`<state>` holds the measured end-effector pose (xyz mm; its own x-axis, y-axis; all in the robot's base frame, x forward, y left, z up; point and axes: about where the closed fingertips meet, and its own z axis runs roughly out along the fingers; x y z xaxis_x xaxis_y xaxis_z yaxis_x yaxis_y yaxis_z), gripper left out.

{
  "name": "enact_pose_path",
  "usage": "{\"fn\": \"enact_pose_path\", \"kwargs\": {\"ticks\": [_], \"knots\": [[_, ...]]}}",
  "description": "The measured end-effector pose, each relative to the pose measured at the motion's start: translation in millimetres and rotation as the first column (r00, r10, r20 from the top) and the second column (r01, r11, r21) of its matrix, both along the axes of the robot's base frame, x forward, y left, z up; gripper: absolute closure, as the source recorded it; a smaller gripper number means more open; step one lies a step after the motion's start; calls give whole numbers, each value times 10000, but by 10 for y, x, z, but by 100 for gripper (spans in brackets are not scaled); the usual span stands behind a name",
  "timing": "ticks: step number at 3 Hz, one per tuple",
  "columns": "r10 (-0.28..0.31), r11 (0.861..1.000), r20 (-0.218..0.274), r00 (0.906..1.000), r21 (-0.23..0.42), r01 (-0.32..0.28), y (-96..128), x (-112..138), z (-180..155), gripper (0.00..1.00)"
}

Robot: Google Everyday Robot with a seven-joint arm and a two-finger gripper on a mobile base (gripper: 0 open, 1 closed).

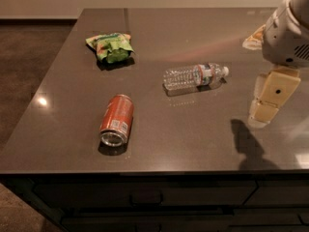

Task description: Move coke can near green rice chip bag

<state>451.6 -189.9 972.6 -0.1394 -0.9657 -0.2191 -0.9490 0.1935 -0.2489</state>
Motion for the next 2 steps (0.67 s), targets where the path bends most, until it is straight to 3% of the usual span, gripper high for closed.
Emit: {"fn": "enact_pose_path", "kwargs": {"ticks": [1,2], "knots": [[1377,9905,-49,9905,5,-1377,429,166,-105,0],[2172,9761,-73,9761,0,-2172,686,246,-174,0]]}}
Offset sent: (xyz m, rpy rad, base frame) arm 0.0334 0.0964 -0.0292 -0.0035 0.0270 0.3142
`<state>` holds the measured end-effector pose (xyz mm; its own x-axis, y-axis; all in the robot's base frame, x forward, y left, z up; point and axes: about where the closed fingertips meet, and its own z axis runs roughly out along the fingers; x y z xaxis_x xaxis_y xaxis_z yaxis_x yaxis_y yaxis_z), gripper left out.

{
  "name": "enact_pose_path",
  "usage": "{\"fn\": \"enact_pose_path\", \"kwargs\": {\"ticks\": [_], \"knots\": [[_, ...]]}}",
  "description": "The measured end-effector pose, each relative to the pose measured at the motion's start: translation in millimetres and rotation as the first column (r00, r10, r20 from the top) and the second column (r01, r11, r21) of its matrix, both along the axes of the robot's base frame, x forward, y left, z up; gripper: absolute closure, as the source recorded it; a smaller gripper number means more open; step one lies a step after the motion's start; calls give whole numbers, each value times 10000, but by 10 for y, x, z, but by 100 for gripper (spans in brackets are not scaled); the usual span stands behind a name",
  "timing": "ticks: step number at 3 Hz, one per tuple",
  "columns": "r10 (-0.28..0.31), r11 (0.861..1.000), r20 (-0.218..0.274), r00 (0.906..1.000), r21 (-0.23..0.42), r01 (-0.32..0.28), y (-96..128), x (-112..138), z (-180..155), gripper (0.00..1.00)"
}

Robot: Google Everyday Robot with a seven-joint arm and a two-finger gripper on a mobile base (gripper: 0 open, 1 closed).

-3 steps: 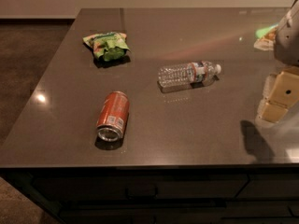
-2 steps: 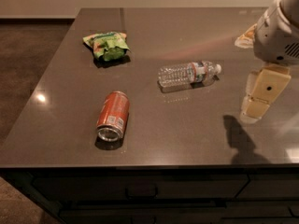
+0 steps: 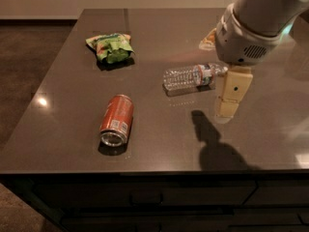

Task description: Move coke can near green rice chip bag

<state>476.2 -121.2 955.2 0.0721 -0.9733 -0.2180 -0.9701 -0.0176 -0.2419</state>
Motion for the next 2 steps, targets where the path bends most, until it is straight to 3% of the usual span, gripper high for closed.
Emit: {"fn": "enact_pose_path", "kwargs": {"ticks": [1,2], "knots": [[935,9956,-76,9956,14,-935,310,48,-97,0],[1874,9823,-167,9821,-37,-1875,603,68,-199,0]]}}
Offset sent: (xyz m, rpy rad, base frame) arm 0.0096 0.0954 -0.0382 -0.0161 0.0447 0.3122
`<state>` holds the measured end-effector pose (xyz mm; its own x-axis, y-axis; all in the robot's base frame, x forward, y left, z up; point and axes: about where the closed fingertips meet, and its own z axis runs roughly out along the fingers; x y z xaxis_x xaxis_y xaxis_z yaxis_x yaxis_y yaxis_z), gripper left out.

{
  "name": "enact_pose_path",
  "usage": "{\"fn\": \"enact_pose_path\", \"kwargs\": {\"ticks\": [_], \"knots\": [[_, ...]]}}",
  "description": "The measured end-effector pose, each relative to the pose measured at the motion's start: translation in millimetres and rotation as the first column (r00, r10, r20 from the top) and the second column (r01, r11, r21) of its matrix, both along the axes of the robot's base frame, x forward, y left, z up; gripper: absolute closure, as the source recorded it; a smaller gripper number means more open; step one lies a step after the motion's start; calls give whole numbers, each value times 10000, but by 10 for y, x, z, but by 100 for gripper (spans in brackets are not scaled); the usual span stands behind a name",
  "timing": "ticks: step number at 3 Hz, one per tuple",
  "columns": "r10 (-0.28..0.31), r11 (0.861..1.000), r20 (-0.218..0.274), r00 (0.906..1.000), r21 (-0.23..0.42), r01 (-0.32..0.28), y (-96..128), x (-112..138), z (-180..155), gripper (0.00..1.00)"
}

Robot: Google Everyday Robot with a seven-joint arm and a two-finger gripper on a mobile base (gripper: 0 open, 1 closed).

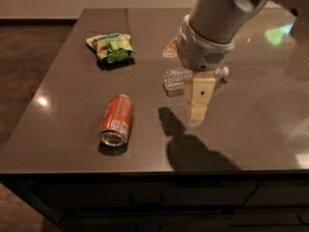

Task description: Move coke can near green rice chip bag

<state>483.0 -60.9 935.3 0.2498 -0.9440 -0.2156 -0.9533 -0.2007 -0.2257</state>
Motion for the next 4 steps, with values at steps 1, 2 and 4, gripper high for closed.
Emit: {"fn": "enact_pose_path", "kwargs": {"ticks": [1,2,4], "knots": [[941,9954,-108,9955,-194,-943,275,-11,-138,0],[2252,9727,-252,9740,-510,-2263,619,-14,-335,0],[4109,9078,-517,9102,-681,-4137,1003,65,-568,0]]}}
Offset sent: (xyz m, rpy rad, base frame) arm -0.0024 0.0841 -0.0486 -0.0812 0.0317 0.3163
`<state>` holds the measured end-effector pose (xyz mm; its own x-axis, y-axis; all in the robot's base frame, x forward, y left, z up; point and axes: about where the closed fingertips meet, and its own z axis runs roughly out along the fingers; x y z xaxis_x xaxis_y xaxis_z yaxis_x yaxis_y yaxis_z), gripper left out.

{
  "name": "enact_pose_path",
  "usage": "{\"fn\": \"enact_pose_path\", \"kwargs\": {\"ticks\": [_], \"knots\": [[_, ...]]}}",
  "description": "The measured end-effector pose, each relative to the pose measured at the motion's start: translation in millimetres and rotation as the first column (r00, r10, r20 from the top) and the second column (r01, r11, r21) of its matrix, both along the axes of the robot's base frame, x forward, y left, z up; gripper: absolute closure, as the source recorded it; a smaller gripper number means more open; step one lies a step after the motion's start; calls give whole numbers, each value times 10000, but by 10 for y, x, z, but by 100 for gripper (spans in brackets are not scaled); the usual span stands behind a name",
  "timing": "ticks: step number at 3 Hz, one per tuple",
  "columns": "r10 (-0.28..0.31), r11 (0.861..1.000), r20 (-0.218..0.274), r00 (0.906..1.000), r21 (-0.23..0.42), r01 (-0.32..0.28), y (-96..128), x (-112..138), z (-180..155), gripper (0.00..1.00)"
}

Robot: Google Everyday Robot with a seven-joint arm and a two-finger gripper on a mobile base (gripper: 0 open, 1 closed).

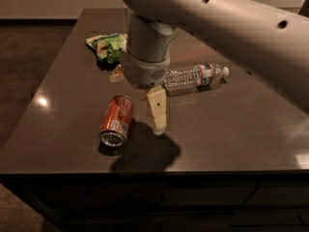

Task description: Move coke can near green rice chip bag

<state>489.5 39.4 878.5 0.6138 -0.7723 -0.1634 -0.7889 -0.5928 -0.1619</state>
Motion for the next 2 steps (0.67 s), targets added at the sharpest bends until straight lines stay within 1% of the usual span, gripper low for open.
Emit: {"fn": "enact_pose_path", "kwargs": {"ticks": [1,2], "knots": [[1054,9944,-95,9944,-17,-1055,164,2,-92,0],[1957,9805,-137,9806,-178,-1960,289,4,-173,0]]}}
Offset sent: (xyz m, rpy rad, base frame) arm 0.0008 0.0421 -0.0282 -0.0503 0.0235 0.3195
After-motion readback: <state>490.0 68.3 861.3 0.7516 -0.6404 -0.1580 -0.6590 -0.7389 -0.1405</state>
